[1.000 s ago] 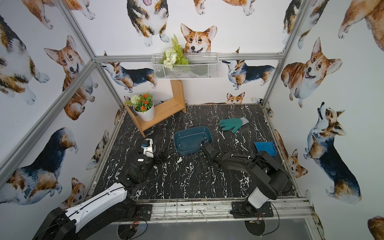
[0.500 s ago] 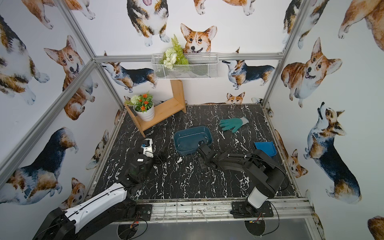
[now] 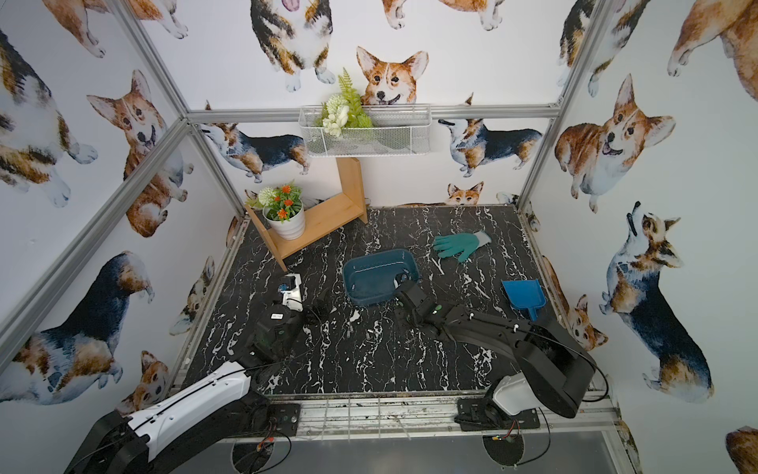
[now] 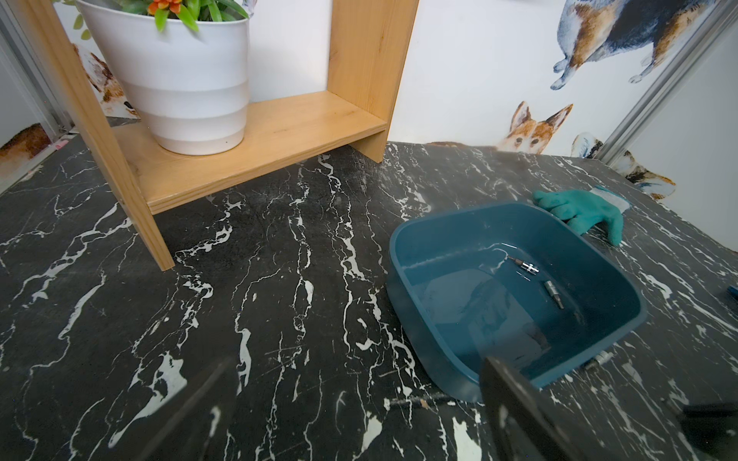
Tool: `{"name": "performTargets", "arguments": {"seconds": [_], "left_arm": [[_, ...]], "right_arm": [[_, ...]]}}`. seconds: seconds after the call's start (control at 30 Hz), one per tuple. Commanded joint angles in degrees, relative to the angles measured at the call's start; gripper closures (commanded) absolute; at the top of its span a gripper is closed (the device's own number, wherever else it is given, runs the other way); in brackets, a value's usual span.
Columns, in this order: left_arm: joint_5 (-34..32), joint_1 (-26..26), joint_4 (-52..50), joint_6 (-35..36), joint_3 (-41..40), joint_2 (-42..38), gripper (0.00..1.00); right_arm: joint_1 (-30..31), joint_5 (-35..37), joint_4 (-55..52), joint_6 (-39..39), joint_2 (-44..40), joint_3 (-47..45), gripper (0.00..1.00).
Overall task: Put the bit on the desktop into the storage box
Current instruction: Pick up the screwdriver bit from the center of the board, then place the screwdriver bit in the storage box.
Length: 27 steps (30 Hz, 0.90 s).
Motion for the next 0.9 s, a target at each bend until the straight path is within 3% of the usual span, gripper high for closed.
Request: {"name": "performTargets", "arguments": {"seconds": [0.0, 0.3, 0.47, 0.87], "left_arm": [[-0.4, 0.0, 0.8, 0.4, 0.2, 0.1, 0.0], [-0.3, 0.0, 0.8, 0.3, 0.3, 0.1, 0.0], [-0.3, 0.0, 0.9, 0.4, 0.2, 0.4, 0.0], [0.6, 0.1, 0.8, 0.3, 0.5, 0.5, 0.0]], "right_arm": [[-0.2, 0.0, 1.4, 0.3, -3.6, -0.2, 0.89], [-4.0, -0.8, 12.6, 0.4, -4.9, 1.2, 0.89], [-5.8, -2.3, 18.1, 0.2, 2.3, 5.5, 0.9], [-8.2, -6.4, 18.4, -1.6, 22.6, 21.0, 0.9]]}}
